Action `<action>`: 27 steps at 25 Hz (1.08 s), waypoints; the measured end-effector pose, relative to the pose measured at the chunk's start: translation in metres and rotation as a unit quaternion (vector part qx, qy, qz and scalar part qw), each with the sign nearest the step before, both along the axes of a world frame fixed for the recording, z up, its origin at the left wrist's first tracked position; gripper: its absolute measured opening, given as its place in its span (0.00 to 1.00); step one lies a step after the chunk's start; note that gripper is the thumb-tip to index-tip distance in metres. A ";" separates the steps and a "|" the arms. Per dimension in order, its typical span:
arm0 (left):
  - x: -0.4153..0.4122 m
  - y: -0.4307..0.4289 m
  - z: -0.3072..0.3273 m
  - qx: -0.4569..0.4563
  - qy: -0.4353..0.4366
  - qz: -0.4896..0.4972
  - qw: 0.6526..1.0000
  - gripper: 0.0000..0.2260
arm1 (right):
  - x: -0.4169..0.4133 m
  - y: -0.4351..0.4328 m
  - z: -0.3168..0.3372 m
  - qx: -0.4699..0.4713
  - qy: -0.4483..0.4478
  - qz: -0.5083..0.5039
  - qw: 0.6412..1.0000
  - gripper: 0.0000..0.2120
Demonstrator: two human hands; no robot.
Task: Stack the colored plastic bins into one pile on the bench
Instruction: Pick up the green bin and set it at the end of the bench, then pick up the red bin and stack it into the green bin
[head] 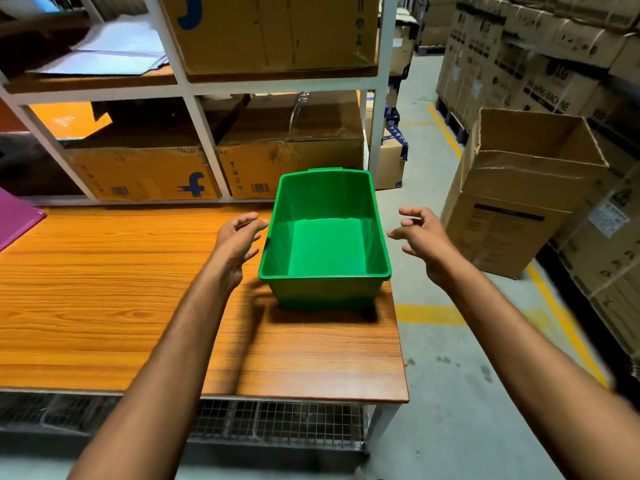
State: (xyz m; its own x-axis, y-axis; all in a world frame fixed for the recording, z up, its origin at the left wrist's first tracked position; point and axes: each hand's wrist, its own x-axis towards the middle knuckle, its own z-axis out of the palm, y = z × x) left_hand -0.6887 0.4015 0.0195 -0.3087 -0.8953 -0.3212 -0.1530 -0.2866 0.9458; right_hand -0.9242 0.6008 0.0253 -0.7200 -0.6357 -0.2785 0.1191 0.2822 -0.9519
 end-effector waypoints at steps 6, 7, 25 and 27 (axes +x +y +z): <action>0.052 0.103 -0.012 -0.087 0.072 0.065 0.991 0.13 | 0.067 0.066 0.001 -0.088 0.089 0.022 0.992 0.19; 0.060 0.121 -0.019 -0.098 0.071 0.071 0.990 0.12 | 0.080 0.075 -0.002 -0.110 0.087 0.041 0.989 0.18; 0.284 0.261 -0.091 -0.377 -0.434 0.007 0.818 0.21 | 0.329 0.104 -0.084 -0.038 0.390 0.372 0.842 0.19; 0.334 0.262 -0.093 -0.343 -0.430 0.026 0.834 0.20 | 0.375 0.093 -0.085 -0.045 0.381 0.382 0.841 0.18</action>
